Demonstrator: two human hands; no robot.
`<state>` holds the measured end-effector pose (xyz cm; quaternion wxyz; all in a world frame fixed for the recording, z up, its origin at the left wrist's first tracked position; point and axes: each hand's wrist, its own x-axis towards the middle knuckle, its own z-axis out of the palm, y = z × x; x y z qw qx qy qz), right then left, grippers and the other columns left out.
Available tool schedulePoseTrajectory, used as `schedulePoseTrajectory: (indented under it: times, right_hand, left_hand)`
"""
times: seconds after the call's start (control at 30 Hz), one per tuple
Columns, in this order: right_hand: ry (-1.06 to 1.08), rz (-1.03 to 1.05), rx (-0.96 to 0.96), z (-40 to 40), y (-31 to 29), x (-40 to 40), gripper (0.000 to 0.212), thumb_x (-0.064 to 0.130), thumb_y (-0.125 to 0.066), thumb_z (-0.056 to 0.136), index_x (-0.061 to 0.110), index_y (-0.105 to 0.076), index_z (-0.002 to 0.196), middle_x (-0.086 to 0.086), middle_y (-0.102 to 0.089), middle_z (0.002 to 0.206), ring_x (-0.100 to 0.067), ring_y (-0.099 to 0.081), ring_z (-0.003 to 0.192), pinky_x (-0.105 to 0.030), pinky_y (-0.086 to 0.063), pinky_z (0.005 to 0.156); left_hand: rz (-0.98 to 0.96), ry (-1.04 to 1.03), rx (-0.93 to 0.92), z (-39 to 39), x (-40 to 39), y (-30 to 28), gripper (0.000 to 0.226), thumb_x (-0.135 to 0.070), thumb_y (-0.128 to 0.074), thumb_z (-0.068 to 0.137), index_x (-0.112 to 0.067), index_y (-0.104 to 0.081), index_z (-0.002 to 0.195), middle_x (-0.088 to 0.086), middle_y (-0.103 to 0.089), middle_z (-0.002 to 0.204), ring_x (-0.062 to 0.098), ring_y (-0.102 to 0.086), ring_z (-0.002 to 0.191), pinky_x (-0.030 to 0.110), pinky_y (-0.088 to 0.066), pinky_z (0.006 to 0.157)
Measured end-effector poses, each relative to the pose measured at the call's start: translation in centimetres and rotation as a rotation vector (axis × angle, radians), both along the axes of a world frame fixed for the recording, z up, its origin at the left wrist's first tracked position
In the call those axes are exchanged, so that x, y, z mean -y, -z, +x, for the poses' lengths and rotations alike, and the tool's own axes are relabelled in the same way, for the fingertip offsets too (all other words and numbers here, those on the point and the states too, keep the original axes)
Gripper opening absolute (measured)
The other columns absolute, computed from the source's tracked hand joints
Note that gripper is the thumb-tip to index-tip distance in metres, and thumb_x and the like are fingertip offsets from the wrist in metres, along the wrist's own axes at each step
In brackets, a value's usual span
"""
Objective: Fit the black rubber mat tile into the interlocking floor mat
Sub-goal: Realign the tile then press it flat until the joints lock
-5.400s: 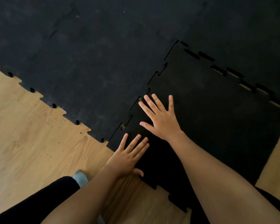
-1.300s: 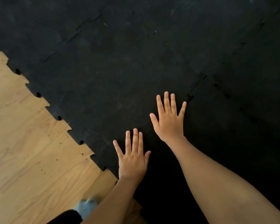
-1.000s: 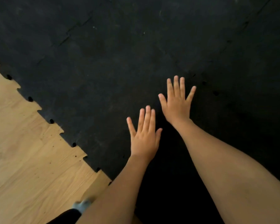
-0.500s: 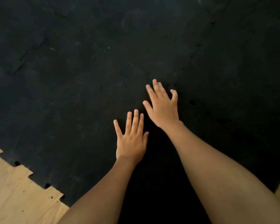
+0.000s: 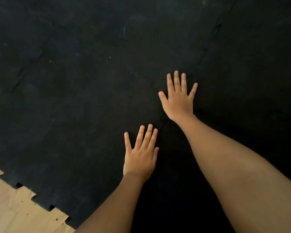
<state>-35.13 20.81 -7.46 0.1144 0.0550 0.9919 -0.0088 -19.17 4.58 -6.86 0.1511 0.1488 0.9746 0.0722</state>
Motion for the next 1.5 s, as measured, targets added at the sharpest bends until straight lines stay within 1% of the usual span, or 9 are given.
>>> schedulePoseTrajectory:
  times: [0.13, 0.23, 0.43, 0.67, 0.87, 1.0, 1.13, 1.33, 1.5]
  right_hand:
    - [0.016, -0.188, 0.11, -0.5, -1.6, -2.7, 0.073, 0.057, -0.021, 0.097, 0.025, 0.014, 0.152, -0.005, 0.017, 0.162, -0.024, 0.024, 0.145, -0.055, 0.016, 0.111]
    - [0.109, -0.063, 0.002, 2.7, -2.4, -7.4, 0.072, 0.057, -0.017, 0.095, 0.025, 0.008, 0.153, -0.006, 0.01, 0.163, -0.024, 0.018, 0.146, -0.053, 0.015, 0.11]
    - [0.366, -0.036, -0.023, 6.9, -0.9, -10.6, 0.071, 0.056, -0.009, 0.094, 0.022, 0.002, 0.155, -0.007, 0.005, 0.164, -0.022, 0.012, 0.148, -0.063, 0.005, 0.114]
    - [0.324, 0.035, -0.061, 6.7, 0.1, -10.6, 0.065, 0.047, -0.014, 0.097, 0.021, -0.004, 0.155, -0.009, -0.003, 0.164, -0.027, 0.004, 0.149, -0.066, 0.003, 0.111]
    - [0.302, -0.204, -0.077, 7.7, -1.9, -12.6, 0.068, 0.047, -0.027, 0.097, 0.024, 0.001, 0.154, -0.006, 0.002, 0.164, -0.022, 0.013, 0.148, -0.058, 0.012, 0.113]
    - [0.408, 0.015, -0.17, 11.6, -3.2, -17.1, 0.064, 0.046, -0.028, 0.096, 0.021, -0.015, 0.154, -0.007, -0.016, 0.162, -0.024, 0.002, 0.149, -0.064, 0.006, 0.113]
    - [0.505, 0.086, 0.014, 14.7, -1.7, -20.7, 0.071, 0.055, -0.013, 0.093, 0.021, -0.003, 0.155, -0.009, 0.0, 0.164, -0.026, 0.013, 0.148, -0.068, 0.004, 0.111]
    - [0.463, 0.039, -0.013, 14.9, 0.2, -21.4, 0.067, 0.055, -0.013, 0.094, 0.025, -0.006, 0.153, -0.009, -0.008, 0.163, -0.028, 0.0, 0.149, -0.067, 0.002, 0.109]
    - [0.451, -0.134, 0.028, 15.2, -1.4, -22.9, 0.077, 0.061, -0.017, 0.088, 0.029, 0.016, 0.15, -0.006, 0.015, 0.162, -0.022, 0.028, 0.142, -0.058, 0.016, 0.11]
  left_hand:
    - [-0.063, 0.01, 0.072, -0.1, 0.0, -0.6, 0.059, -0.046, -0.008, 0.098, -0.024, 0.005, 0.151, -0.004, 0.008, 0.16, 0.018, 0.018, 0.146, 0.06, 0.012, 0.113]
    - [-0.01, 0.019, 0.066, -1.2, -0.7, -1.5, 0.058, -0.046, -0.006, 0.097, -0.024, 0.007, 0.149, -0.003, 0.009, 0.161, 0.016, 0.022, 0.144, 0.057, 0.021, 0.111]
    - [0.195, 0.222, -0.057, -8.1, -8.7, -3.2, 0.062, -0.044, -0.013, 0.098, -0.015, 0.002, 0.152, 0.002, 0.007, 0.16, 0.018, 0.013, 0.147, 0.045, 0.007, 0.119]
    - [-0.012, 0.424, -0.009, -9.8, -13.2, -0.6, 0.066, -0.045, -0.016, 0.1, -0.014, 0.011, 0.151, 0.004, 0.012, 0.161, 0.019, 0.017, 0.146, 0.043, 0.011, 0.118]
    - [-0.119, 0.415, 0.131, -10.4, -13.9, -2.6, 0.067, -0.046, -0.016, 0.1, -0.014, 0.019, 0.148, 0.004, 0.024, 0.159, 0.019, 0.024, 0.144, 0.044, 0.014, 0.117]
    - [-0.063, 0.459, 0.071, -9.2, -15.8, -4.1, 0.066, -0.045, -0.015, 0.1, -0.013, 0.016, 0.149, 0.004, 0.022, 0.159, 0.019, 0.022, 0.144, 0.045, 0.013, 0.117]
    - [-0.016, 0.528, 0.16, -6.3, -18.0, -2.9, 0.067, -0.047, -0.015, 0.1, -0.016, 0.019, 0.147, 0.001, 0.026, 0.157, 0.017, 0.03, 0.139, 0.044, 0.016, 0.114]
    - [-0.052, 0.515, 0.123, -5.8, -18.3, -1.2, 0.068, -0.049, -0.013, 0.097, -0.018, 0.023, 0.145, 0.0, 0.032, 0.152, 0.02, 0.028, 0.142, 0.046, 0.017, 0.115]
    - [-0.065, 0.496, 0.12, -5.1, -20.0, -3.5, 0.068, -0.044, -0.019, 0.1, -0.016, 0.023, 0.144, 0.003, 0.031, 0.151, 0.021, 0.026, 0.142, 0.044, 0.015, 0.115]
